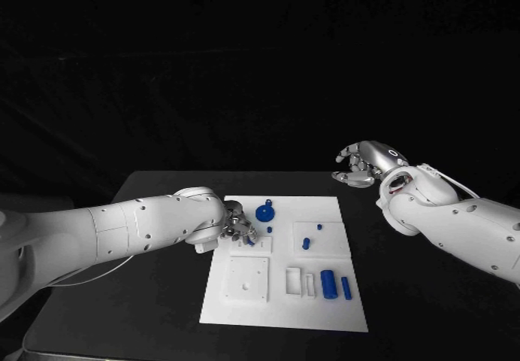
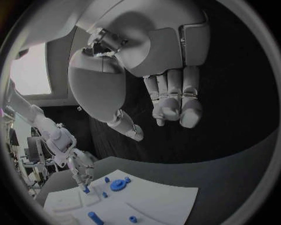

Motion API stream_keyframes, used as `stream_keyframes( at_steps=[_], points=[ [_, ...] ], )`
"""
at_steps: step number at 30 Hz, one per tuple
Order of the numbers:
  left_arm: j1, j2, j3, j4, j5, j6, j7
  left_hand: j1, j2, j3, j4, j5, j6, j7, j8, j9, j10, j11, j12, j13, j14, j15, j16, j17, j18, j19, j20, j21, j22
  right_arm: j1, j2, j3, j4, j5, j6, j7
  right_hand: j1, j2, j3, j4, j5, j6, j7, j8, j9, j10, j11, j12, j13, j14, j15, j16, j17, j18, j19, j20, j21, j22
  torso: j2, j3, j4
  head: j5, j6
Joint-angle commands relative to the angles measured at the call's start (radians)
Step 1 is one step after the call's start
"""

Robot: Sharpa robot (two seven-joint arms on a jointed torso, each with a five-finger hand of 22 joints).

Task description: Assemble the parts on the task board

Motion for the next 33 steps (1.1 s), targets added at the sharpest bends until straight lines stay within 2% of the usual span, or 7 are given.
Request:
stream_keyframes(
  at_steps=[1,5,17,21,26,28,33],
  points=[
    [0.0,0.002,0.001,-0.002,-0.024,0.023,0.018,0.006,0.004,0.131,-0.047,0.027,0.03,-0.029,0.004,0.0,0.002,-0.011,0.005,0.001,0.053,-0.06,0.006,0.001,0.016,0.008,-0.156,0.005,-0.002,0.001,0.002,0.0,-0.001,0.0,-0.003,0.007,-0.001,-0.003,-0.006,0.003,0.001,-0.009,0.016,0.006,-0.002,0.001,-0.003,-0.004,-0.002,0.001,0.0,-0.006,-0.001,0.122,-0.001,0.003,-0.008,-0.002,0.0,-0.0001,-0.0001,-0.002,0.0],
    [-0.001,0.003,0.001,-0.004,-0.024,0.022,0.018,0.006,0.003,0.131,-0.047,0.027,0.03,-0.029,0.004,0.0,0.002,-0.011,0.005,0.001,0.053,-0.06,0.006,0.001,0.016,0.008,-0.156,0.005,-0.002,0.002,0.004,0.0,-0.007,0.031,-0.009,0.023,-0.002,-0.008,0.002,0.011,-0.002,-0.01,0.019,0.005,-0.004,-0.025,0.001,-0.02,-0.016,-0.035,0.003,-0.041,-0.014,0.122,-0.044,0.02,-0.042,-0.01,0.0,0.0007,-0.0005,0.001,0.0],
    [-0.005,0.004,0.002,-0.008,-0.024,0.015,0.022,0.006,0.002,0.132,-0.047,0.027,0.03,-0.029,0.003,0.001,0.002,-0.011,0.005,0.001,0.052,-0.06,0.006,0.001,0.016,0.008,-0.156,0.006,-0.002,0.004,0.007,0.0,-0.012,0.105,-0.018,0.054,-0.002,-0.01,0.025,0.011,-0.025,-0.027,0.045,0.006,-0.005,-0.152,0.032,-0.178,-0.177,-0.192,0.04,-0.259,-0.114,0.11,-0.235,0.12,-0.26,-0.096,0.0,0.0001,0.0007,-0.001,0.001],
    [-0.005,0.005,0.002,-0.008,-0.024,0.016,0.022,0.006,0.002,0.132,-0.047,0.026,0.03,-0.029,0.003,0.001,0.001,-0.011,0.006,0.001,0.052,-0.06,0.005,0.001,0.016,0.008,-0.156,0.006,-0.003,0.004,0.009,0.0,-0.015,0.149,-0.014,0.073,-0.001,-0.009,0.035,0.009,-0.031,-0.039,0.057,0.011,-0.003,-0.181,0.047,-0.265,-0.305,-0.24,0.071,-0.379,-0.177,0.104,-0.302,0.167,-0.377,-0.152,0.0,0.001,0.0,-0.001,0.001],
    [-0.006,0.01,0.002,-0.012,-0.024,0.012,0.024,0.006,0.001,0.133,-0.046,0.026,0.029,-0.029,0.003,0.002,0.001,-0.011,0.005,0.001,0.052,-0.06,0.005,0.001,0.016,0.008,-0.156,0.006,-0.003,0.004,0.012,0.0,-0.021,0.226,0.01,0.105,0.006,-0.002,0.054,-0.001,-0.038,-0.055,0.071,0.02,-0.003,-0.218,0.082,-0.443,-0.528,-0.33,0.151,-0.572,-0.291,0.085,-0.435,0.229,-0.545,-0.243,0.0,0.0002,0.0001,-0.002,0.0],
    [-0.007,0.012,0.002,-0.013,-0.024,0.012,0.025,0.006,0.001,0.133,-0.046,0.026,0.029,-0.029,0.002,0.002,0.001,-0.011,0.005,0.001,0.052,-0.06,0.005,0.001,0.016,0.008,-0.156,0.006,-0.003,0.004,0.013,0.0,-0.021,0.245,0.013,0.114,0.01,0.0,0.048,0.002,-0.035,-0.058,0.071,0.025,-0.004,-0.198,0.086,-0.472,-0.592,-0.321,0.156,-0.6,-0.313,0.09,-0.435,0.241,-0.565,-0.257,0.001,0.0003,-0.0001,-0.002,0.0],
    [-0.007,0.015,0.002,-0.012,-0.024,0.013,0.026,0.006,0.001,0.133,-0.046,0.025,0.029,-0.029,0.002,0.002,0.001,-0.011,0.006,0.001,0.052,-0.06,0.005,0.0,0.016,0.008,-0.156,0.006,-0.004,0.004,0.016,0.0,-0.023,0.258,0.011,0.124,0.018,0.006,0.041,0.0,-0.027,-0.06,0.072,0.028,-0.006,-0.184,0.084,-0.477,-0.634,-0.311,0.155,-0.611,-0.323,0.099,-0.429,0.248,-0.574,-0.262,0.0,0.0007,0.0001,-0.003,0.0]
  ],
)
